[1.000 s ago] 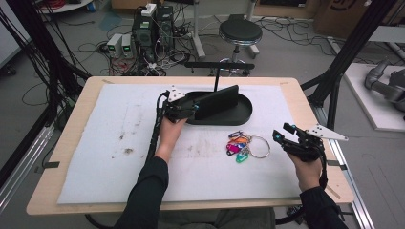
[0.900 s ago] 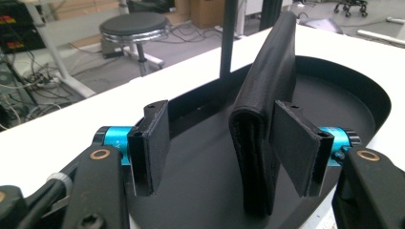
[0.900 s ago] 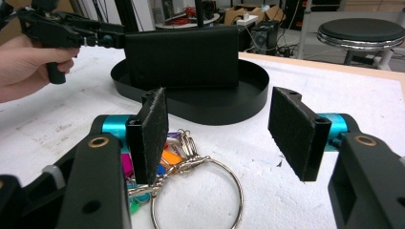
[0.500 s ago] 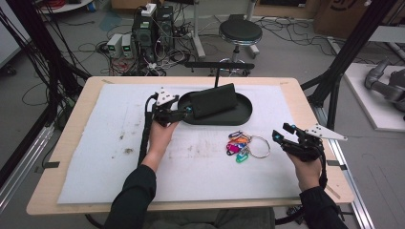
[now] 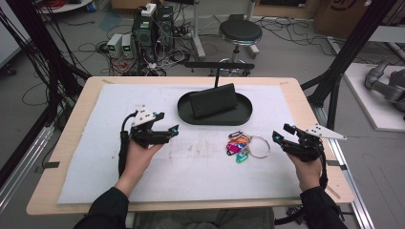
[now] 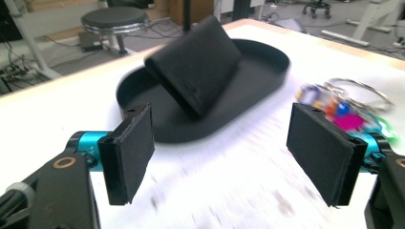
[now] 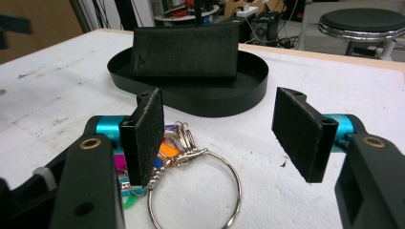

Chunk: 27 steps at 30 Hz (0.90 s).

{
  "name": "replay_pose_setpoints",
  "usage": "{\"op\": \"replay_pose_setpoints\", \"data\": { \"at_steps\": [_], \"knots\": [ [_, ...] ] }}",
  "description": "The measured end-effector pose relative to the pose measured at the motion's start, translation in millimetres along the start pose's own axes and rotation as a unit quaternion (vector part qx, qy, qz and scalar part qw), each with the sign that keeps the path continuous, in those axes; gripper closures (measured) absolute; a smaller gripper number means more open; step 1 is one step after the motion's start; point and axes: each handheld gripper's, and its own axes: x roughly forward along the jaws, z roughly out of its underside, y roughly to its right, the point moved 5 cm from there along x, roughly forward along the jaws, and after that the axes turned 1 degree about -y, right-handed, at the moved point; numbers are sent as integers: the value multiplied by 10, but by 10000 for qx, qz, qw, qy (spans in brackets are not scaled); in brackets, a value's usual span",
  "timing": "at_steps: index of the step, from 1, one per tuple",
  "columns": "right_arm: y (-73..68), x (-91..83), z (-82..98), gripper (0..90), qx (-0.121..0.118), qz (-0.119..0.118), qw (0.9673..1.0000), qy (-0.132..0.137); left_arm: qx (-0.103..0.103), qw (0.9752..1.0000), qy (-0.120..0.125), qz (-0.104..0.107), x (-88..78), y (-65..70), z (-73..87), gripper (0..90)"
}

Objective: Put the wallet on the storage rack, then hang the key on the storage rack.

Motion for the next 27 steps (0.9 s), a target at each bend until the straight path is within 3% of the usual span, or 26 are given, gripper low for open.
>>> {"op": "replay_pose_setpoints", "data": {
  "at_steps": [5, 9, 13, 17, 27],
  "knots": [
    [37, -41, 22, 345, 40, 45, 10000, -14, -172, 9998, -79, -108, -282, 40, 207, 245],
    [74, -55, 35, 326, 61, 86, 9999, -25, -162, 9993, -129, -296, -436, -10, 381, 245],
    [97, -49, 47, 317, 97, 159, 9998, -78, -171, 9984, -171, -509, -497, -110, 462, 246],
    [102, -23, 56, 303, 100, 138, 9997, -146, -235, 9978, -54, -612, -532, -168, 453, 245],
    [176, 20, 133, 276, 192, 246, 9987, -406, 116, 9970, -98, -765, -524, -133, 480, 245]
  ]
}}
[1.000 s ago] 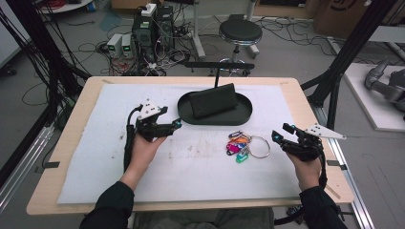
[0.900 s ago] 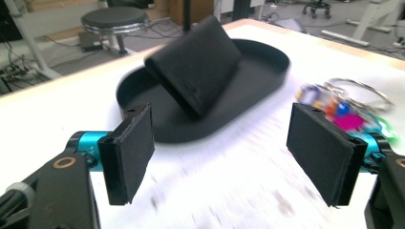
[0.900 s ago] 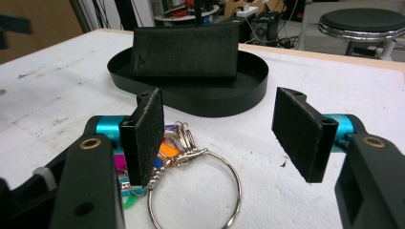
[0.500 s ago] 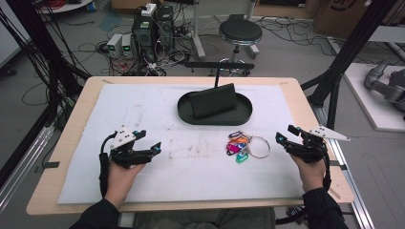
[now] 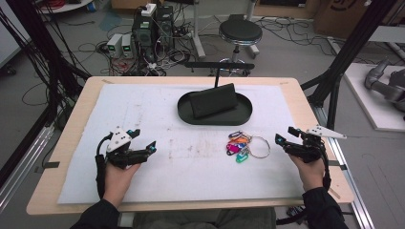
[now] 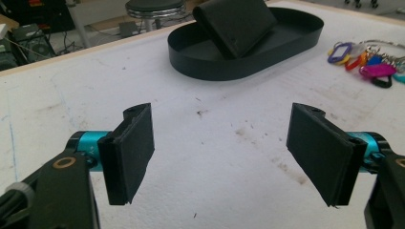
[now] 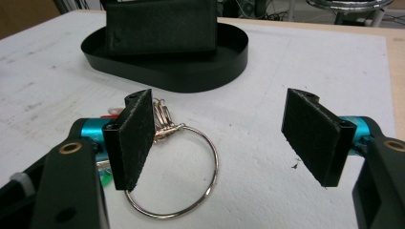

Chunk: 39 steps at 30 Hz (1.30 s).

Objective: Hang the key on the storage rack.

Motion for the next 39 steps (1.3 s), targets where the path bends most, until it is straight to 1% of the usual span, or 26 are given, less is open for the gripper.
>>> {"op": "replay_pose_setpoints", "data": {
  "at_steps": [3, 6, 7, 10, 13, 17, 18, 19, 20, 22, 24, 25, 27, 30, 32, 35, 36, 37, 39],
  "knots": [
    [17, 23, 22, 273, 63, 52, 9999, -117, 92, 9999, -33, -32, 13, 14, 14, 246],
    [24, 55, 40, 266, 23, 81, 9997, -214, 93, 9999, -38, -37, 26, 23, 21, 245],
    [26, 69, 50, 250, 48, 63, 9996, -262, 101, 9999, -45, -6, 28, 28, 23, 245],
    [31, 109, 84, 226, 113, 29, 9992, -387, 95, 9999, -46, -14, 27, 33, 19, 246],
    [39, 153, 118, 223, 143, -18, 9985, -520, 107, 9999, -22, -30, 19, 35, 16, 245],
    [47, 218, 156, 224, 193, -60, 9972, -720, 103, 9999, -72, -25, 24, 31, 38, 246],
    [47, 236, 166, 252, 186, -77, 9967, -786, 103, 9999, -91, -25, 26, 31, 44, 245],
    [48, 249, 175, 338, 167, -87, 9963, -844, 108, 9999, -101, -26, 27, 29, 47, 246],
    [46, 261, 187, 402, 134, -124, 9956, -916, 107, 9999, -103, -28, 28, 29, 50, 246],
    [39, 297, 214, 470, 77, -148, 9942, -1067, 91, 9999, -96, -30, 32, 33, 52, 246],
    [38, 345, 242, 521, 18, -99, 9926, -1209, 113, 9999, -101, -25, 35, 36, 54, 246],
    [32, 365, 254, 538, 12, -88, 9915, -1298, 103, 9999, -98, -17, 39, 41, 54, 245],
    [27, 411, 266, 586, -73, -18, 9903, -1385, 117, 9999, -111, -13, 44, 50, 55, 245],
    [35, 445, 270, 645, -163, 54, 9898, -1413, 133, 9998, -119, 5, 50, 64, 56, 245],
    [44, 465, 283, 661, -158, 98, 9886, -1492, 123, 9999, -119, 17, 57, 75, 62, 245],
    [42, 502, 297, 675, -259, 138, 9870, -1579, 143, 9998, -152, 21, 59, 81, 72, 245],
    [32, 523, 300, 678, -336, 123, 9865, -1596, 152, 9998, -159, 18, 58, 83, 73, 246],
    [21, 533, 302, 682, -358, 145, 9859, -1630, 155, 9998, -158, 17, 58, 87, 76, 245],
    [-9, 566, 310, 707, -486, 196, 9840, -1701, 144, 9998, -162, 18, 55, 92, 81, 246]
  ]
}}
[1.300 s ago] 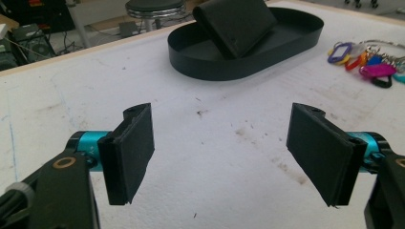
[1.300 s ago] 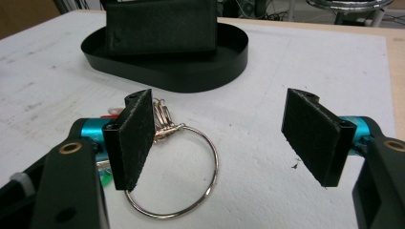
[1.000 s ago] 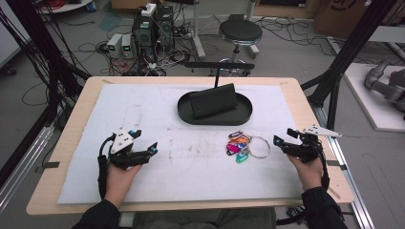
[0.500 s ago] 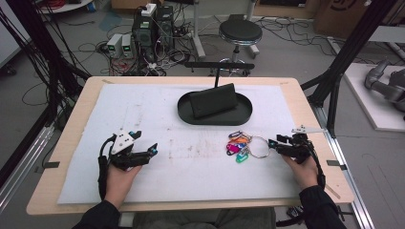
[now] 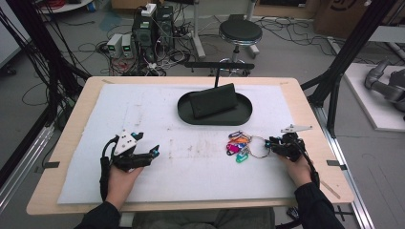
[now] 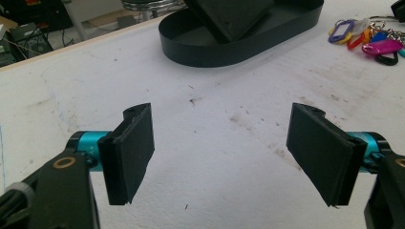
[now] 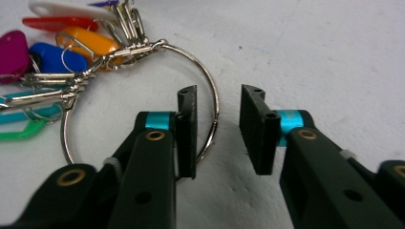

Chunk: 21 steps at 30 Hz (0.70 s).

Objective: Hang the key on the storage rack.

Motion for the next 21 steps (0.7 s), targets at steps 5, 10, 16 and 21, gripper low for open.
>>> {"op": "replay_pose_setpoints", "data": {
  "at_steps": [5, 10, 16, 21],
  "knots": [
    [-44, 23, -17, 810, -263, 84, 9996, 6, 8, 10000, -34, -38, -10, -1, 17, 246],
    [-68, 18, -36, 870, -264, 67, 9996, -6, 15, 10000, -20, -61, -27, 0, 15, 245],
    [-17, -134, -114, 877, 79, -35, 9987, 512, 31, 10000, -26, -81, -35, -9, 16, 246],
    [-6, -277, -176, 876, 319, -175, 9946, 967, 42, 10000, 3, -74, -33, -2, 7, 246]
  ]
}}
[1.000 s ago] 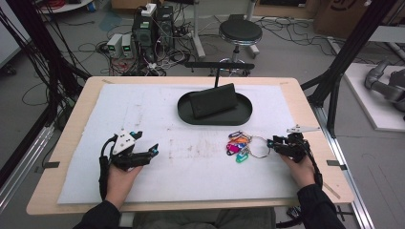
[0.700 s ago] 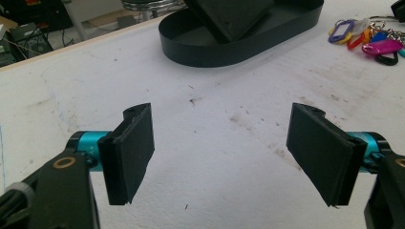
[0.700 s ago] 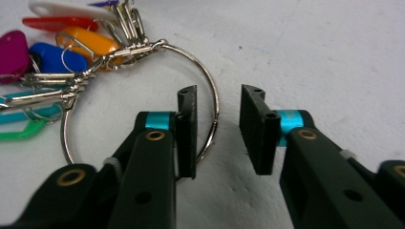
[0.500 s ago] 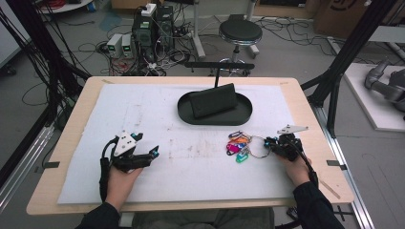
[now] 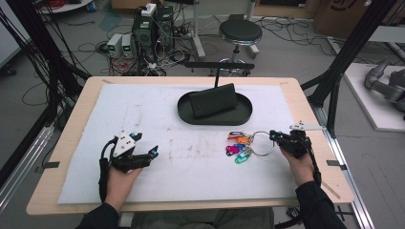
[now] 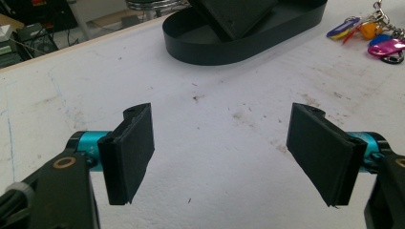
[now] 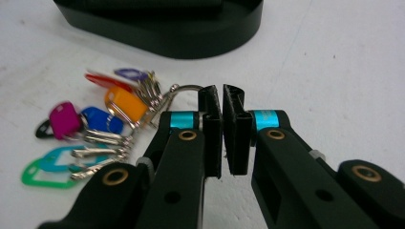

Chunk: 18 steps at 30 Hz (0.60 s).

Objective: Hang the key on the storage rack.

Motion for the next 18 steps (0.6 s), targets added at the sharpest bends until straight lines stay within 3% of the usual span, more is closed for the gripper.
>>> {"op": "replay_pose_setpoints", "data": {
  "at_steps": [8, 18],
  "knots": [
    [-102, -64, -73, 875, 68, -195, 9994, 289, 9, 10000, 23, 14, 3, 9, -10, 245],
    [-194, -85, -113, 870, 374, -558, 9968, 433, 20, 10000, 16, 22, 4, 14, -11, 245]
  ]
}}
